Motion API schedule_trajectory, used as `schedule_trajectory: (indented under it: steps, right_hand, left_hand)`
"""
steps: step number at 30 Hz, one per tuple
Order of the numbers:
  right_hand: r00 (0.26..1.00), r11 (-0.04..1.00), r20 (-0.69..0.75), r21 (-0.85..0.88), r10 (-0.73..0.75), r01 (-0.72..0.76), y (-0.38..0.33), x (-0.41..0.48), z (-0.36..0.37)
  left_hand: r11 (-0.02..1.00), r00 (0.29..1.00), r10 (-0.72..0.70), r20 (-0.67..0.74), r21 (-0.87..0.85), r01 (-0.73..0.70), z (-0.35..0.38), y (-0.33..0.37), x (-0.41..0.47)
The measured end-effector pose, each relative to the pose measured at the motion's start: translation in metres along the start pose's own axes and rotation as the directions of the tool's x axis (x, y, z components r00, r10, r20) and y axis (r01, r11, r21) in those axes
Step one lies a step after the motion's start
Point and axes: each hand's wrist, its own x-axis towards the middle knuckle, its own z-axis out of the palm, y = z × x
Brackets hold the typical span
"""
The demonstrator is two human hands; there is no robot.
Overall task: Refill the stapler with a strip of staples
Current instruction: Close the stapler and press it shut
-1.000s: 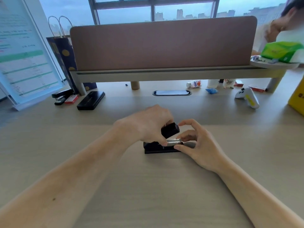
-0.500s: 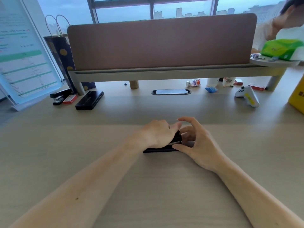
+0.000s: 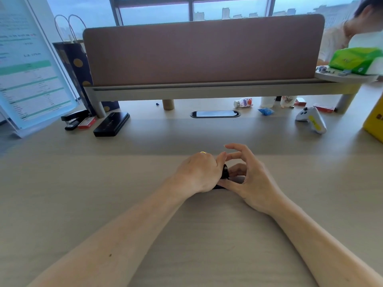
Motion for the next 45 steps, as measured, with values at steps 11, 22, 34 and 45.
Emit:
schedule_trajectory:
  steps: [11,22,34,45]
  right_hand:
    - [1.000,0.999,0.022,-0.047,-0.005,0.006,-0.003,0.000,-0.002]
    - [0.988,0.934,0.148,-0.356,0.042,0.013,-0.018,0.014,-0.008]
    - [0.902,0.624,0.382,-0.759,0.201,0.183,0.012,0.078,0.000]
    - [0.902,0.632,0.395,-0.747,0.173,0.206,0.028,0.105,0.003]
  left_hand:
    - [0.981,0.996,0.057,-0.067,-0.183,-0.069,-0.013,-0.007,-0.005]
    - [0.940,0.955,0.276,-0.106,-0.178,-0.291,-0.017,-0.076,-0.047]
    - [0.972,0.929,-0.013,-0.371,-0.222,-0.075,-0.038,-0.127,0.042]
    - [0.986,0.893,-0.150,-0.424,-0.134,0.102,-0.030,-0.140,0.168]
